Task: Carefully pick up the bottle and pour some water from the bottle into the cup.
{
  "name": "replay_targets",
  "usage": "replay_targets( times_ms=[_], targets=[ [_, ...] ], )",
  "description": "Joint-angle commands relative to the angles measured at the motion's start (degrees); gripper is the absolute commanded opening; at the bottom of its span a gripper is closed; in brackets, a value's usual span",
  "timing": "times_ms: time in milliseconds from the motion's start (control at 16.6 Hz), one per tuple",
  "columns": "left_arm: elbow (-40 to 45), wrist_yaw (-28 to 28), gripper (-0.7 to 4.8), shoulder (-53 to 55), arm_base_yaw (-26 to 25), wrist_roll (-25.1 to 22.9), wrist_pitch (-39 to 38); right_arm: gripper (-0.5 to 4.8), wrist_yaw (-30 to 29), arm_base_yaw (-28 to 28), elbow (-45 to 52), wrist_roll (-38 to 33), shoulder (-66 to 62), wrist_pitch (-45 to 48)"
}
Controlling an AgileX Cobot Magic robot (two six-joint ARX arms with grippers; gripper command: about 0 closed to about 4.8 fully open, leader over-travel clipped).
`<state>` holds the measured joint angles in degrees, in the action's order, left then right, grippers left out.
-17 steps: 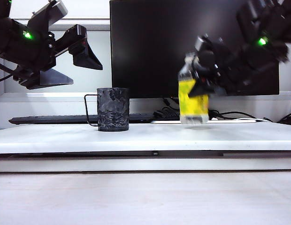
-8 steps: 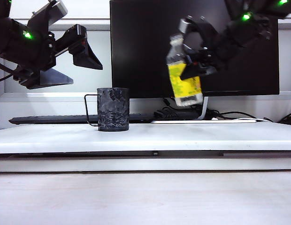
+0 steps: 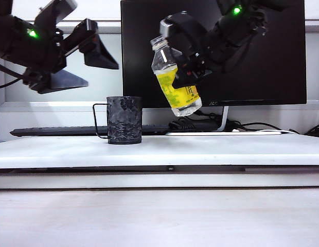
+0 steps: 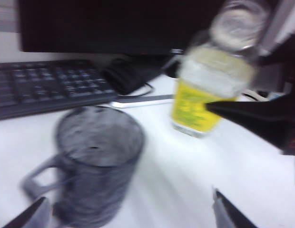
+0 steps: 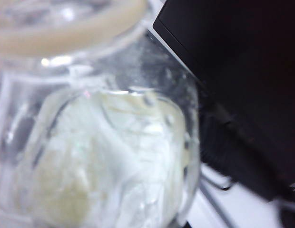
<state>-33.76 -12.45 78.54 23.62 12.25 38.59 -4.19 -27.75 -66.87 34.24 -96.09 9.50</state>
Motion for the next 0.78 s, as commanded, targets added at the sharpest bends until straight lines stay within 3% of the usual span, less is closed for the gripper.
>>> replay_targets(
  times_ms=[60, 422, 543, 784],
  targets=[
    [-0.24, -0.42, 4.79, -0.22, 0.87, -0.22, 0.94, 1.69, 2.86, -1.49, -0.63, 5.49, 0.59, 4.87],
    [-0.24, -0.24, 4.79, -0.24, 1.01, -0.26, 3.23, 1.69, 3.23, -1.75, -2.69, 6.56, -3.08, 8.76],
    [-0.39, -0.26, 4.79, -0.24, 0.98, -0.22, 5.14, 1.69, 3.23, -1.75, -6.34, 12.98, -6.75, 8.79],
    [-0.44, -0.11, 4.79, -0.61, 0.94, -0.55, 6.49, 1.69, 3.72, -1.75, -9.94, 15.78, -10.45, 9.07]
  ],
)
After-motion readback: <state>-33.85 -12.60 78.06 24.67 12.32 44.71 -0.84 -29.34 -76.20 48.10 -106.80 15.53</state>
